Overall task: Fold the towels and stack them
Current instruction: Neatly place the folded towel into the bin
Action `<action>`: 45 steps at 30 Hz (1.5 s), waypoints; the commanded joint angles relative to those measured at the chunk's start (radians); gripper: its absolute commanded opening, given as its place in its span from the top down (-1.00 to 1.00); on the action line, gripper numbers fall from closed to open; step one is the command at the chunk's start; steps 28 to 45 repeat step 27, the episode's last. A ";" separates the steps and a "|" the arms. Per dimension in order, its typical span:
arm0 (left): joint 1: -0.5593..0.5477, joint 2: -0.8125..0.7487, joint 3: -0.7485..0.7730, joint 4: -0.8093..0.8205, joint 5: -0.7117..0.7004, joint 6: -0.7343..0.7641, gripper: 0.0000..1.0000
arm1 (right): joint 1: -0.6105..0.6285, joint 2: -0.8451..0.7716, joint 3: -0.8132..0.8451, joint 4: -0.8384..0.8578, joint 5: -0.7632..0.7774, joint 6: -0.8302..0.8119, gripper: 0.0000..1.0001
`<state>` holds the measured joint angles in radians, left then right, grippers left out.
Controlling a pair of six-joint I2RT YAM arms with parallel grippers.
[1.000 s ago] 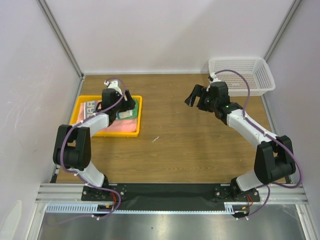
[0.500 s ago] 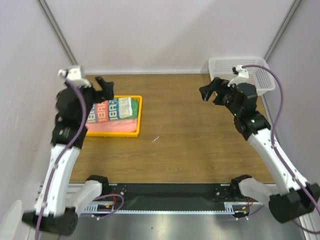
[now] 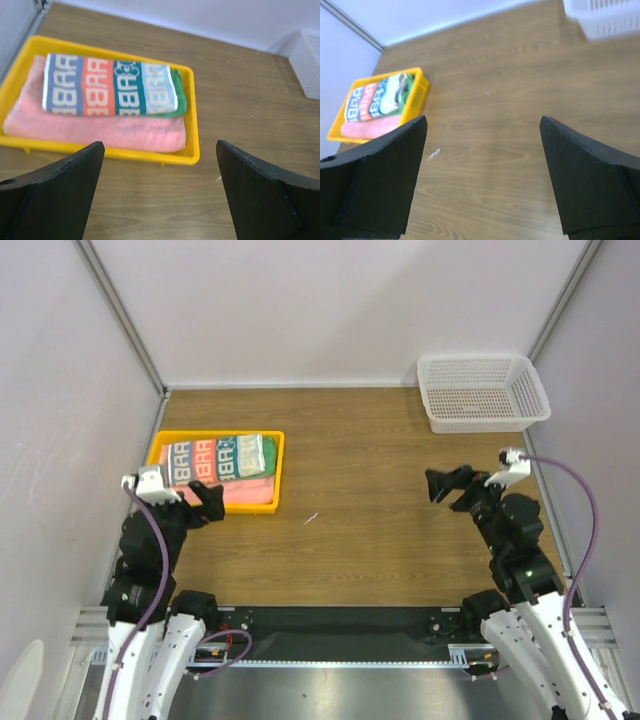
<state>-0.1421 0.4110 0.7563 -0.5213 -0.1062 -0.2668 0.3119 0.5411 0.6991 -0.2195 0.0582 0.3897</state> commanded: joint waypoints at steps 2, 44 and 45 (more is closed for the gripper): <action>-0.005 -0.170 -0.145 0.044 0.013 -0.074 -1.00 | -0.002 -0.134 -0.202 0.025 0.060 0.106 -0.99; -0.005 -0.236 -0.264 0.021 -0.086 -0.120 -1.00 | -0.002 -0.273 -0.356 0.022 0.186 0.144 -0.99; -0.005 -0.236 -0.264 0.021 -0.086 -0.120 -1.00 | -0.002 -0.273 -0.356 0.022 0.186 0.144 -0.99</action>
